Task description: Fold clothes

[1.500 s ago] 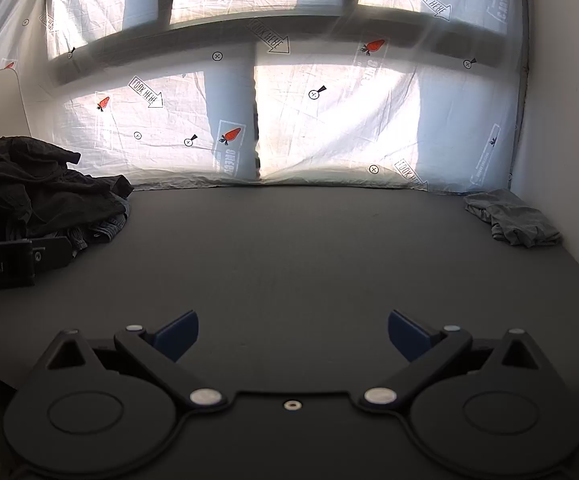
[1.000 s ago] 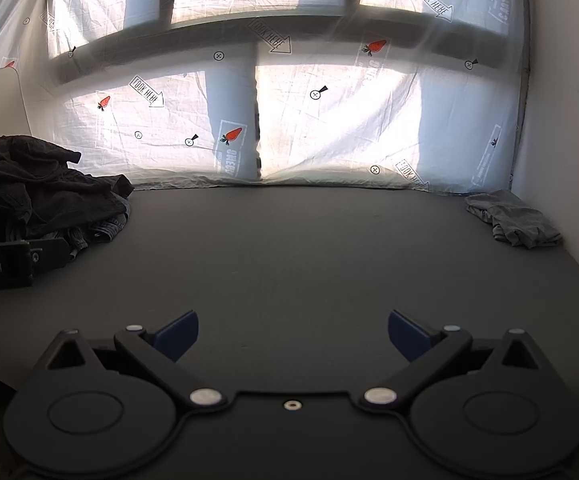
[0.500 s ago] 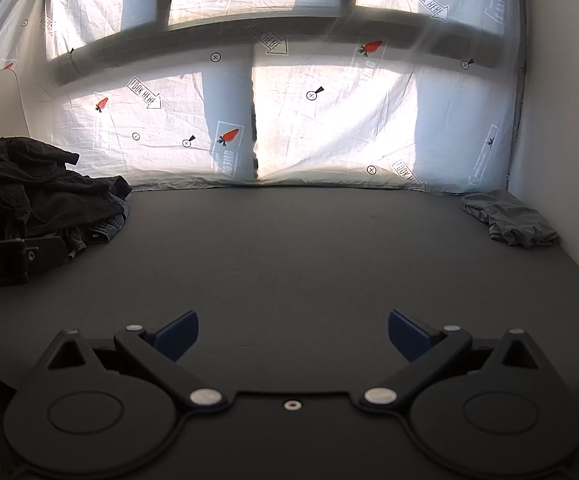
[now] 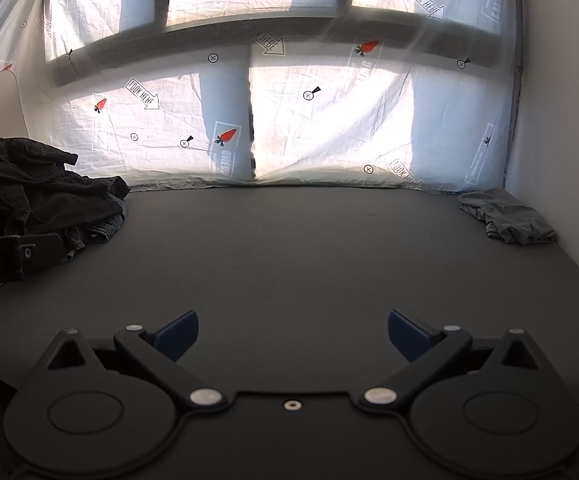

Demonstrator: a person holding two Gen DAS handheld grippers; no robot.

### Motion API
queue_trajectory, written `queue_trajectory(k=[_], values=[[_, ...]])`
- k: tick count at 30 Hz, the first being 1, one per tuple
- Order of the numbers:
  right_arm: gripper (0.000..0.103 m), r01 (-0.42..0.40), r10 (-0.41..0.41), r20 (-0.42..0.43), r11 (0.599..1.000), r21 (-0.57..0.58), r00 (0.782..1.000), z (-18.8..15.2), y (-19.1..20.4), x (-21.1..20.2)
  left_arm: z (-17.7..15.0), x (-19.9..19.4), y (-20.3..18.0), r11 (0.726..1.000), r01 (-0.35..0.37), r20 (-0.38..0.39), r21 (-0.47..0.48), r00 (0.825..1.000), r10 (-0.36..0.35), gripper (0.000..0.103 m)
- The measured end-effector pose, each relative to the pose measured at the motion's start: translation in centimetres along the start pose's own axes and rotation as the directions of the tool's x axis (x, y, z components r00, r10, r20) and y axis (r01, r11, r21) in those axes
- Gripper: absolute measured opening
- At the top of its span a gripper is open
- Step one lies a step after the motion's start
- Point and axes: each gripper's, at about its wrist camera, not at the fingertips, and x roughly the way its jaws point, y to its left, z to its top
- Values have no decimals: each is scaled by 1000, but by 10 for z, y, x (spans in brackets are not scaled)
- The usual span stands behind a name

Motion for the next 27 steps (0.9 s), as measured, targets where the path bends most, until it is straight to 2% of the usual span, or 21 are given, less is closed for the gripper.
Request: queue_trajectory(k=[16,27], values=[[102,15,-15,7,1000,5,1000,-3,1,-2,3,1,-6,1000,0,-1,5,1000,0,103],[102,22,-22,-19,1000,11,1000,-2,-5,8,2,14,-13,1000,6,-31,7,1000,-6,103]])
